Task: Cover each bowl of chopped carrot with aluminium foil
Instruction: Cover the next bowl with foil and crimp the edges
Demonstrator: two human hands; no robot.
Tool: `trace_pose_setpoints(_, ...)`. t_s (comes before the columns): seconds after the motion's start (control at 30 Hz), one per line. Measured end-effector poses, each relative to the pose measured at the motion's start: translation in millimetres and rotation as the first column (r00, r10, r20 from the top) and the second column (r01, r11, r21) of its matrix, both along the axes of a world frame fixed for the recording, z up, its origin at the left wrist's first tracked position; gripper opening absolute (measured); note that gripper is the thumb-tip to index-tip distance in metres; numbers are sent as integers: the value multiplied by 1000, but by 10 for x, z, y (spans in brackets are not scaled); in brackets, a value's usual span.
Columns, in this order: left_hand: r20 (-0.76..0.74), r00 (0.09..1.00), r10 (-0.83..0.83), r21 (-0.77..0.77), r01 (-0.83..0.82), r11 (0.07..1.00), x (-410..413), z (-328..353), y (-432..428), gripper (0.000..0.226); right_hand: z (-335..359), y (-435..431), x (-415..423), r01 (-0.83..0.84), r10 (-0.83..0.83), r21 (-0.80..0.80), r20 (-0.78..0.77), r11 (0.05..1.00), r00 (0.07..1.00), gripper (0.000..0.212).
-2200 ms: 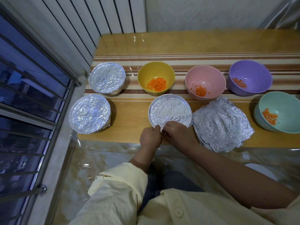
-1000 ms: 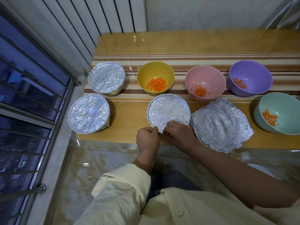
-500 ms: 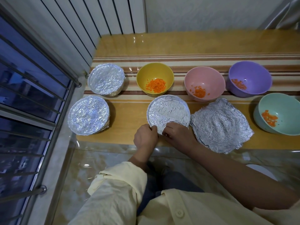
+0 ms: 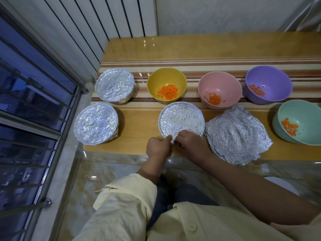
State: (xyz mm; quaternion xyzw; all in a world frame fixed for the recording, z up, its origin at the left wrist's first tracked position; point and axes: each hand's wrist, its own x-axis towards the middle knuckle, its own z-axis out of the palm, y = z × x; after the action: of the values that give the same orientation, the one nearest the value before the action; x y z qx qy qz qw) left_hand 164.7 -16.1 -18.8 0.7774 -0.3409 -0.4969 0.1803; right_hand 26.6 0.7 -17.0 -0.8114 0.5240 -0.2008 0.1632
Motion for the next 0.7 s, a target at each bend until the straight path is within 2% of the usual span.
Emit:
trace_pose_setpoints(0.17,75,996,-57,-11,58,998,-49,132,12,31,2,-7,35,3,-3,2,2,1000,1000,6)
trace_pose_setpoints(0.27,8,1000,-11,-9,11,1000,-40,104,6,38,18,-9,42,3,-3,-1,3,1000,1000,6)
trace_pose_setpoints(0.37,-97,995,33,29,-31,999,-10,43,67,34,28,4,48,15,-15,-14,16,1000,1000,9)
trace_pose_setpoints(0.43,-114,992,45,20,-43,999,4,27,103,32,29,14,52,10,-9,-14,16,1000,1000,10)
trace_pose_setpoints(0.5,-78,997,26,-13,-27,1000,2,3,77,29,34,16,62,11,-11,-10,15,1000,1000,10)
trace_pose_setpoints(0.6,0,999,-36,-50,36,998,-10,58,29,42,51,-18,63,25,-25,-4,27,1000,999,10)
trace_pose_setpoints(0.7,10,996,-92,-55,92,994,6,145,41,45,65,-35,75,32,-32,0,18,999,999,10)
